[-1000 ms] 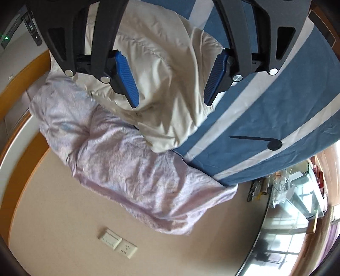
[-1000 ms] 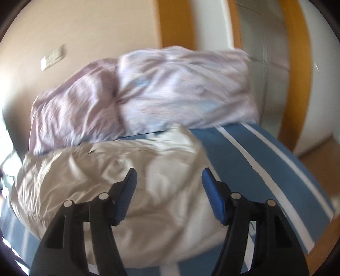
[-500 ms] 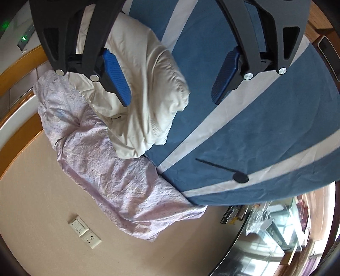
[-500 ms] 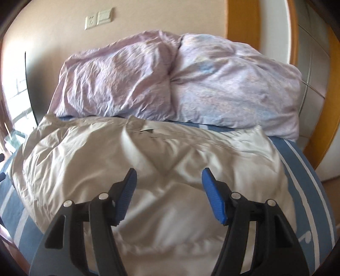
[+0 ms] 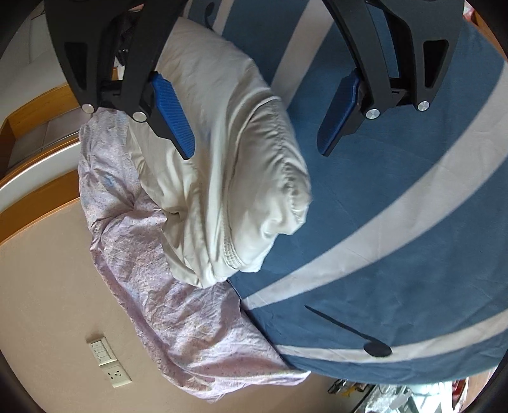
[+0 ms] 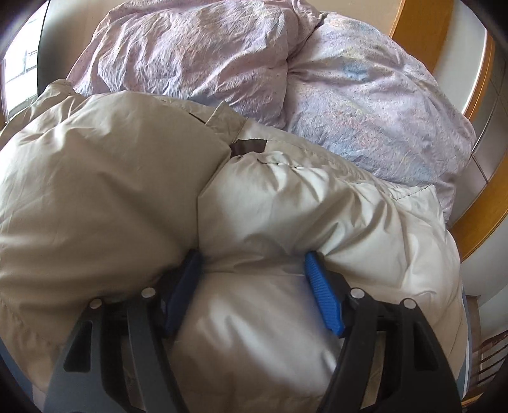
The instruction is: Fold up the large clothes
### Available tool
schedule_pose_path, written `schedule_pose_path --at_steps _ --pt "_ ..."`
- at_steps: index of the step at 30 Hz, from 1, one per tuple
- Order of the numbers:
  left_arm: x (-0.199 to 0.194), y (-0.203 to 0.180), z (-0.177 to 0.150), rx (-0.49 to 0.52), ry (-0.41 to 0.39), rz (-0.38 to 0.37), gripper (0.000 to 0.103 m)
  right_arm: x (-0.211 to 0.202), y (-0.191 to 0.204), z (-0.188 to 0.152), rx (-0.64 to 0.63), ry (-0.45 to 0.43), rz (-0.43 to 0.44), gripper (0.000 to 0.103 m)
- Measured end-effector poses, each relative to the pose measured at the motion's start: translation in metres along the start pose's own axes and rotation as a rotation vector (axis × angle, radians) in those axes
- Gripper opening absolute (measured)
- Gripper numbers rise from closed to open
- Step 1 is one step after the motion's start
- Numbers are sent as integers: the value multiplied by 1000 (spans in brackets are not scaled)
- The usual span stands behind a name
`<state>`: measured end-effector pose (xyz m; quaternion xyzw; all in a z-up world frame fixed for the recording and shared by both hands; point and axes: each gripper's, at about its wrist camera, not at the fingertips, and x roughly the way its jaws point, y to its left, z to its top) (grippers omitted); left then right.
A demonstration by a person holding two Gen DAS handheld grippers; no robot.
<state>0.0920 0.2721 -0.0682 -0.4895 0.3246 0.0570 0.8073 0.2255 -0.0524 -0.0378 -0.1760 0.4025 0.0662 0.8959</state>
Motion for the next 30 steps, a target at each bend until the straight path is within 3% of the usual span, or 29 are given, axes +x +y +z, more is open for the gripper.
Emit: schedule_pose_path --at_steps 10,16,18,23,26,30 --pt "28 -18 6 -54 -11 -5 76 2 3 -2 -23 -9 -24 68" --pt "28 -31 9 -34 -66 2 44 3 12 -2 -50 -20 -73 68" --pt "21 -45 9 16 -94 -13 36 3 12 -2 -54 -21 -75 68" --pt "5 -88 5 142 -142 -66 29 3 8 -1 -47 -22 -61 68" --pt "-5 -124 -4 253 -170 -124 28 3 6 -1 -38 -21 -51 68" --pt "-14 -177 -24 406 -170 -260 28 4 3 1 -32 -25 -40 68"
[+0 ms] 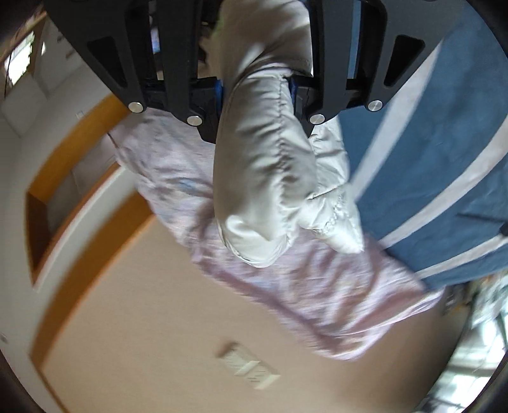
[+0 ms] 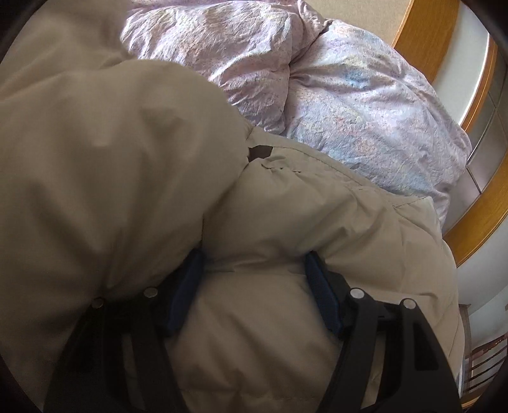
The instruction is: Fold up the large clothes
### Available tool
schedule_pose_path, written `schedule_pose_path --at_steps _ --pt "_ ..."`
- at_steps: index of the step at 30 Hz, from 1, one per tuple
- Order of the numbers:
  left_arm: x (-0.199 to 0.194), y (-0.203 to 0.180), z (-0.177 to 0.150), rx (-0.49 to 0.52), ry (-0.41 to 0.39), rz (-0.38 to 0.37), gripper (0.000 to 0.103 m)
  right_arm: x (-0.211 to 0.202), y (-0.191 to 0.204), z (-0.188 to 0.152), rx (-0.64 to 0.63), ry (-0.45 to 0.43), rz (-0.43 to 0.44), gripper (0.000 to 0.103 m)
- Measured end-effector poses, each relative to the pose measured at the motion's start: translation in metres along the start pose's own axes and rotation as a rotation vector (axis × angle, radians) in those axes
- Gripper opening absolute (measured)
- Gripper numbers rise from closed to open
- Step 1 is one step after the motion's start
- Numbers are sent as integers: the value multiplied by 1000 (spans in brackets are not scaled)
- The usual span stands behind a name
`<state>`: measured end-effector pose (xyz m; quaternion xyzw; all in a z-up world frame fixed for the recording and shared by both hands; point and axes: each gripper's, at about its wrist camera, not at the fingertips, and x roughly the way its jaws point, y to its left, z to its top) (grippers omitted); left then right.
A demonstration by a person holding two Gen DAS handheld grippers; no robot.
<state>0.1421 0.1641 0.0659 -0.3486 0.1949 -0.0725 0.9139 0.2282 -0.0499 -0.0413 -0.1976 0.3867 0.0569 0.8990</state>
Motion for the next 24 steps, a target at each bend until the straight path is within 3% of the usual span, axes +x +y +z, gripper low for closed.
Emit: schedule_pose_path --at_steps 3,7,11,14,18,21,24 --pt "5 -42 -8 114 0 -61 28 0 -6 1 4 -14 23 68" --pt "7 -76 -17 209 -15 -88 28 -15 -30 1 4 -25 74 68" --pt "11 -98 -25 269 -6 -114 28 -50 -70 -9 31 -94 74 80" --pt "15 -115 -37 324 8 -134 28 -76 -116 -23 133 -137 83 83" --pt "27 -145 -66 416 55 -187 28 -90 -186 -47 307 -144 29 84" --pt "42 -170 -92 481 113 -233 28 -92 -231 -63 411 -128 -37 84" --pt "63 -194 -121 546 195 -270 28 -100 -263 -76 487 -142 -48 84"
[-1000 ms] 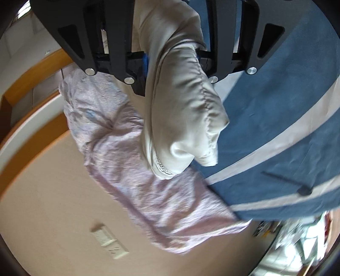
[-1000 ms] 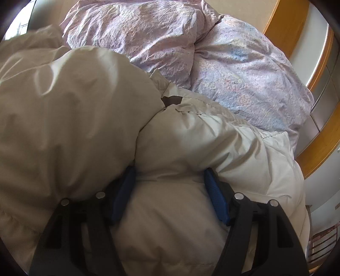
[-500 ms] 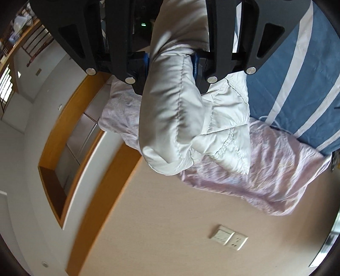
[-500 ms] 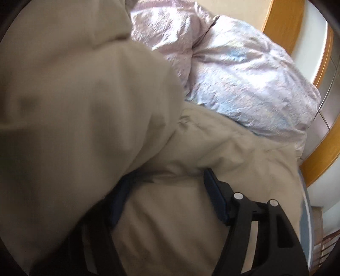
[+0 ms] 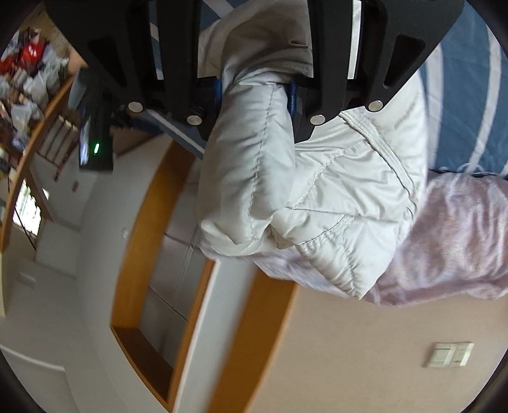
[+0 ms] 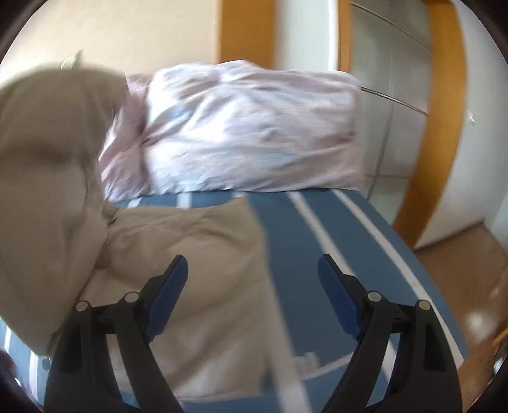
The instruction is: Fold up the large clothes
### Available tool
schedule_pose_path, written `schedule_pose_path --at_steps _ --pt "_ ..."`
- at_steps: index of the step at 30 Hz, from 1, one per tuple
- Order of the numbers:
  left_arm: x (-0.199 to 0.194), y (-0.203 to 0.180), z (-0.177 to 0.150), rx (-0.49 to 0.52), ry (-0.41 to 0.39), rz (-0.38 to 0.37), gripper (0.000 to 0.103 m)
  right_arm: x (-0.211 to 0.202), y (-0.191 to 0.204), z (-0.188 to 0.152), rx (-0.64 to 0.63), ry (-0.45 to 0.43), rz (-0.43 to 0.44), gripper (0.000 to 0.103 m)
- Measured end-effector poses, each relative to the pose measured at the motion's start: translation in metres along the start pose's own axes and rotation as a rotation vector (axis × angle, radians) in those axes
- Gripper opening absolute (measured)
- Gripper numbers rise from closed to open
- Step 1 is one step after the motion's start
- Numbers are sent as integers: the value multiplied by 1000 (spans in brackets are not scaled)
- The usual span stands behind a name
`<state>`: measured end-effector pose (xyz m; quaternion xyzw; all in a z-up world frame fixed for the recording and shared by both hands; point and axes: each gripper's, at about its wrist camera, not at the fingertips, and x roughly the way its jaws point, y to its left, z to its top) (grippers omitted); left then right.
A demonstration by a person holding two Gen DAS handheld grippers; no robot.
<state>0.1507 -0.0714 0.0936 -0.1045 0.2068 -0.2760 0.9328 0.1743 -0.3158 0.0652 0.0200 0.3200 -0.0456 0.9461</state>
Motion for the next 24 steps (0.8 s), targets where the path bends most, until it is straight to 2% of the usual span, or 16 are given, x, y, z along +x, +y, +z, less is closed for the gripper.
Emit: schedule_pose_path --at_steps 5,8,10,13,15,24 --pt "52 -37 -24 83 140 -58 29 -15 -40 14 103 -27 65 84" --pt "74 -50 -36 117 193 -74 29 -18 -54 29 153 -16 180 84" --pt "89 -59 -45 150 224 -76 30 -15 -56 41 169 17 294 84" --pt "103 -69 -53 195 250 -70 31 -4 -45 55 146 83 422 84" --pt "108 -73 -56 220 259 -61 31 9 -35 62 126 134 461 84" --pt "128 -83 -72 345 280 -29 32 63 0 75 96 289 525 79"
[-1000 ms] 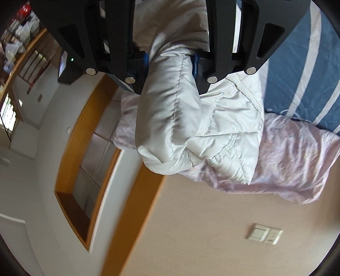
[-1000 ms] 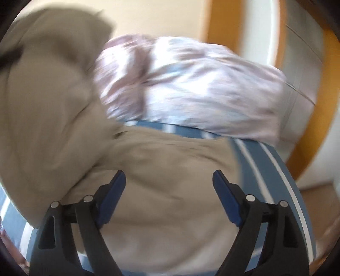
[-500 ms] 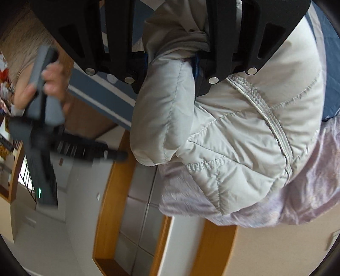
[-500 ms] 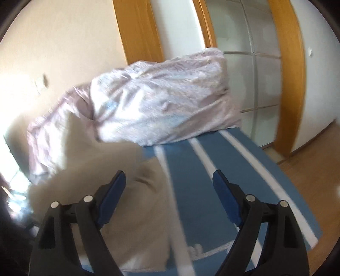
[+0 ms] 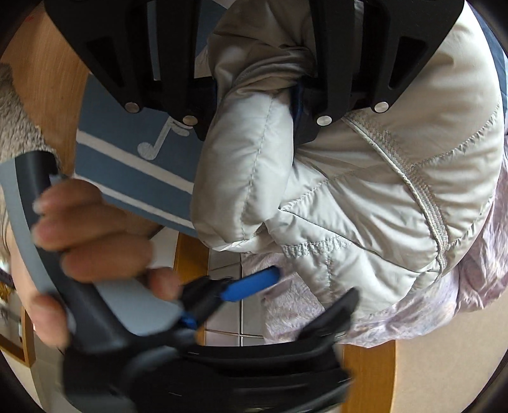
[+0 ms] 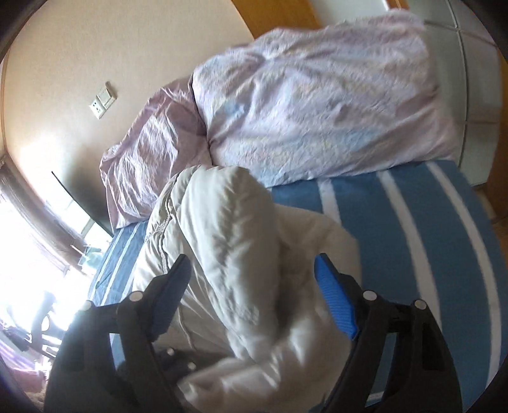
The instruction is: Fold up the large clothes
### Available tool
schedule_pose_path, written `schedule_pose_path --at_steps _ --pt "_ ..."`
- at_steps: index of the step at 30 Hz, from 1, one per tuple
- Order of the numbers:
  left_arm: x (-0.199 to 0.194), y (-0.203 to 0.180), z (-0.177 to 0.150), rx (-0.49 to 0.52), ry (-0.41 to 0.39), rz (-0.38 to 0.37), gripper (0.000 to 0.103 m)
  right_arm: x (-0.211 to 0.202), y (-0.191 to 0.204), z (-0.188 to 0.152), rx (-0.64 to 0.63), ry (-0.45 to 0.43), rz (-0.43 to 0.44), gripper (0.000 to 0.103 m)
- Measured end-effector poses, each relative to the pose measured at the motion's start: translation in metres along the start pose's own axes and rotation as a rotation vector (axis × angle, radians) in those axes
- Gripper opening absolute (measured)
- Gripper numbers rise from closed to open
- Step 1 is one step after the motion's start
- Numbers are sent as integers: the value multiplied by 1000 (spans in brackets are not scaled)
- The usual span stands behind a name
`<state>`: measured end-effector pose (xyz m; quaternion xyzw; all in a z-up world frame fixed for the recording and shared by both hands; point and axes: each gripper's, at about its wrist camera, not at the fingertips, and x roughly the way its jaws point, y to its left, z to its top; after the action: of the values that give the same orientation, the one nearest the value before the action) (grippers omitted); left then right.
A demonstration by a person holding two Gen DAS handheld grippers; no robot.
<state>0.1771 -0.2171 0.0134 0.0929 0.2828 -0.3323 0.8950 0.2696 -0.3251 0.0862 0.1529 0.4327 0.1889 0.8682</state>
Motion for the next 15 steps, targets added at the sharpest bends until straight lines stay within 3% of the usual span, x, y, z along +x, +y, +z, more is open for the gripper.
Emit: schedule_pose_path --at_steps 4,6,9,15 --pt "7 -7 -3 45 9 21 33 21 1 -1 -12 59 -4 74" --pt "5 -15 -9 66 11 33 34 33 -1 -4 -7 89 -22 50" --pt "3 -18 -9 98 8 52 35 38 -9 -9 36 83 3 27" --pt "-65 13 1 21 -17 -64 38 37 -9 -13 9 54 -64 19"
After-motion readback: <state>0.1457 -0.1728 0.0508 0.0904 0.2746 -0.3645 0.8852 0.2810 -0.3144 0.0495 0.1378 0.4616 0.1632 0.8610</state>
